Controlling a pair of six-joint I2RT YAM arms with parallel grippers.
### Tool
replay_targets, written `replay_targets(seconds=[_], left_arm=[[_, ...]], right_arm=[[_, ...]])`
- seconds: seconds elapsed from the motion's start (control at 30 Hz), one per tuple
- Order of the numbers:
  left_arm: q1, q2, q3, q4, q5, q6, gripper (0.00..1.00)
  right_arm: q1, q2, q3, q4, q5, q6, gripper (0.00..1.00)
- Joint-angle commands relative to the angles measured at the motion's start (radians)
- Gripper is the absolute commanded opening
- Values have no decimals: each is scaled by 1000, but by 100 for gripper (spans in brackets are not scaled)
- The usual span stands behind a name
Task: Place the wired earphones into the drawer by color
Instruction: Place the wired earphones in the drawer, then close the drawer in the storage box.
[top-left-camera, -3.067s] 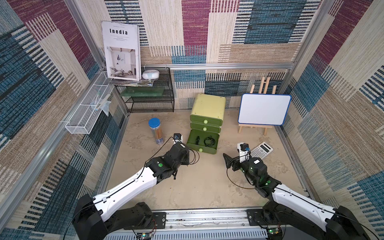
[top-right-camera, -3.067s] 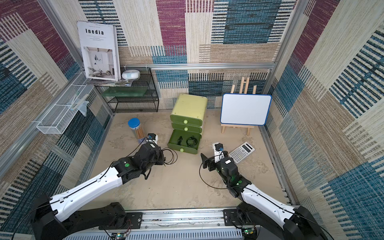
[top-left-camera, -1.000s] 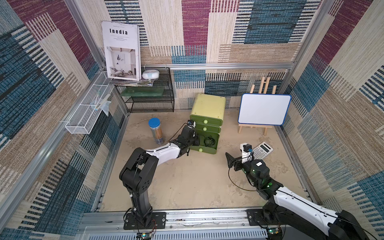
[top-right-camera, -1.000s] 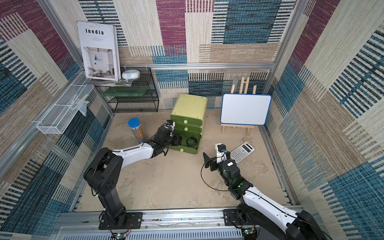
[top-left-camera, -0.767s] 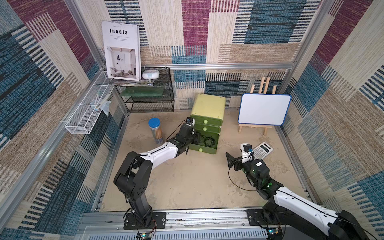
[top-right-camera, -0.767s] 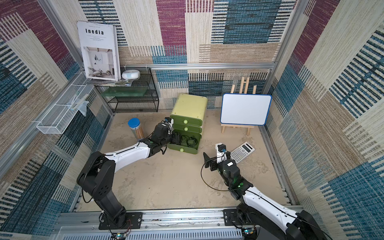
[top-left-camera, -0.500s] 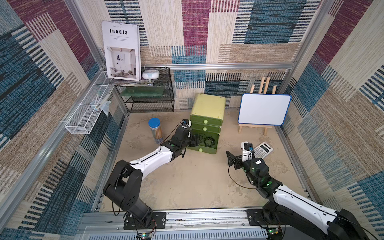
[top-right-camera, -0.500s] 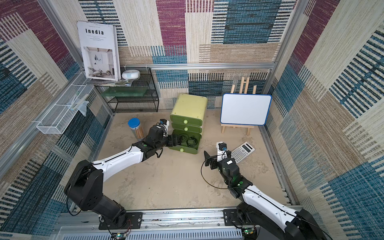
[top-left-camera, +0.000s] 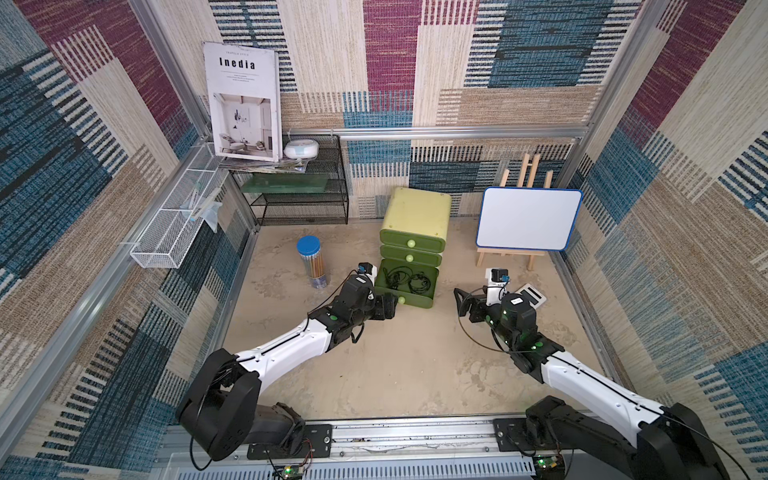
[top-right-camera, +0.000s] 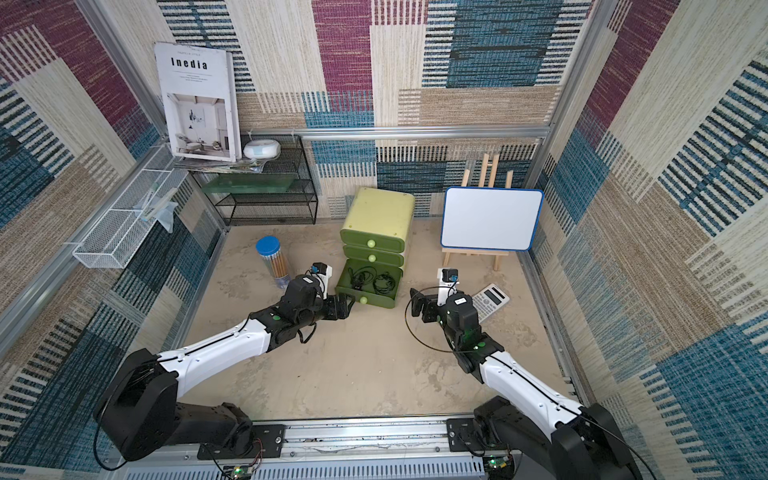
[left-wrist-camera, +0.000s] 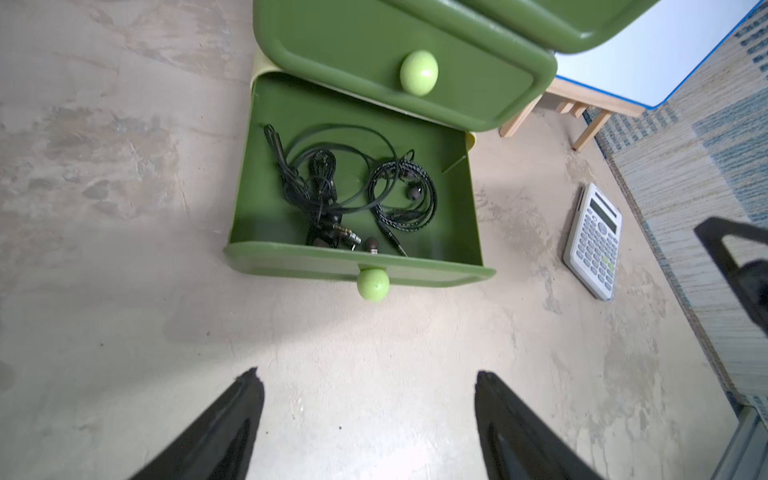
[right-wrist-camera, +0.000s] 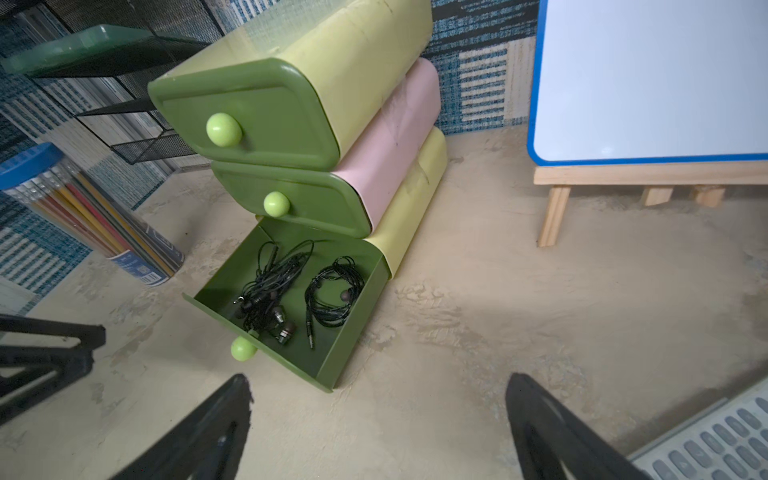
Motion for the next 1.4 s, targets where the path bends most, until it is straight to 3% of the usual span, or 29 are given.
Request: replay_targets(seconds=[0.0,0.2,0.37,0.47,0.5,0.67,1.13,1.37], left_arm=[[-13,15,-17,48,15,-9,84],[-21,90,-16,72,11,-8,82],[-21,169,28,62,3,-4,81],[-21,207,53,61,-23,-11,85],[-21,216,60,67,-26,-11,100],[-21,284,106,80,-21,-9,100],[-22,402,176,143,21,-25,69],[-22,422,192,156,16,-30,41]], right_arm=[[-37,32,38,-18,-108,30,99],[-134,134,88,-11,-255,94,99],[-157,168,70,32,-285,92,98],[-158,152,34,60,-252,80,99],[-160,143,23,63,-238,76,99],[-160,85,-13,71,-200,68,99],[-161,-2,-57,84,-153,70,99],[-162,-4,-58,85,-156,69,99]])
